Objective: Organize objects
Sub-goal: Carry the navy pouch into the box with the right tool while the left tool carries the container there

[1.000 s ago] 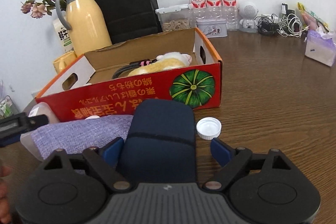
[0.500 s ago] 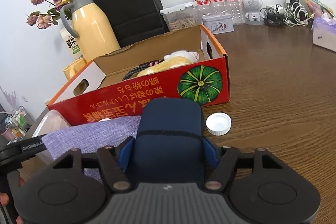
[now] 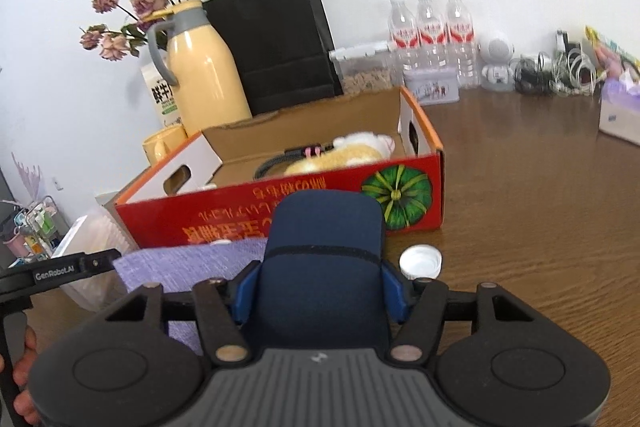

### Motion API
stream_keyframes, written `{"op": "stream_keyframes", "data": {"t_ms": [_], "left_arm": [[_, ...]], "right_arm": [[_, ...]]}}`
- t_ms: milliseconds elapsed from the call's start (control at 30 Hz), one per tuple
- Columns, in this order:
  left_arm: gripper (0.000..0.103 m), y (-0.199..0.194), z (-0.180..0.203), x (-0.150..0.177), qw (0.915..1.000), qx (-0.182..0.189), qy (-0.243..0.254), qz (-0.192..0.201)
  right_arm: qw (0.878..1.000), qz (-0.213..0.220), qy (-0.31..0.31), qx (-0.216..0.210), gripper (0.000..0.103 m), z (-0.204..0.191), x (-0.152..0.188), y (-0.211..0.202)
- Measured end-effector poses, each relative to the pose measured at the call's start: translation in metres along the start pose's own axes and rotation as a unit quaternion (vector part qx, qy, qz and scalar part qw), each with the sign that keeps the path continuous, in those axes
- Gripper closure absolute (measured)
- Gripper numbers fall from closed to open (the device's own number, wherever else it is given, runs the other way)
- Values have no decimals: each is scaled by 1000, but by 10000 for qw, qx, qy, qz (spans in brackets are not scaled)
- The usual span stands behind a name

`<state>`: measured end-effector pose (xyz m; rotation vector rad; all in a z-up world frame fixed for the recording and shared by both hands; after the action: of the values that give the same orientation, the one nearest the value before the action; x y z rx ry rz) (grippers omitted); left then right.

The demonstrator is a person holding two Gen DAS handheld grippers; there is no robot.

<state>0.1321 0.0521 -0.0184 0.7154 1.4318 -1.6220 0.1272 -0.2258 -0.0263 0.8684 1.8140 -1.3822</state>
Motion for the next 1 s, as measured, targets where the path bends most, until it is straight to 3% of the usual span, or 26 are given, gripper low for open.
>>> {"op": "stream_keyframes", "data": {"t_ms": [300, 567, 833, 1000], "left_arm": [[60, -22, 15, -35, 9972, 248, 255, 655], [60, -14, 39, -80, 9918, 399, 361, 1159], [60, 38, 60, -108, 9933, 465, 246, 1032], [60, 93, 65, -113, 9970, 86, 285, 718]], "right_arm": [[9985, 474, -262, -107, 43, -12, -30, -13], [9948, 859, -458, -303, 43, -35, -75, 3], [9950, 816, -541, -206, 43, -52, -112, 57], [9957, 675, -639, 34, 43, -62, -115, 104]]}}
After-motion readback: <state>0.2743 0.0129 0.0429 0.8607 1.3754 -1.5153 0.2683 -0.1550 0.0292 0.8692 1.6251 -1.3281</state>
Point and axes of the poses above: each gripper's, at about its wrist camera, not at the fingertips, and y roughly the way its jaws point, z to its right, x to its underside, the point moved 2 cm from there along y, roughly the way its jaws point, and after that the axes turned 4 degrees about x, right-handed, at the moved point
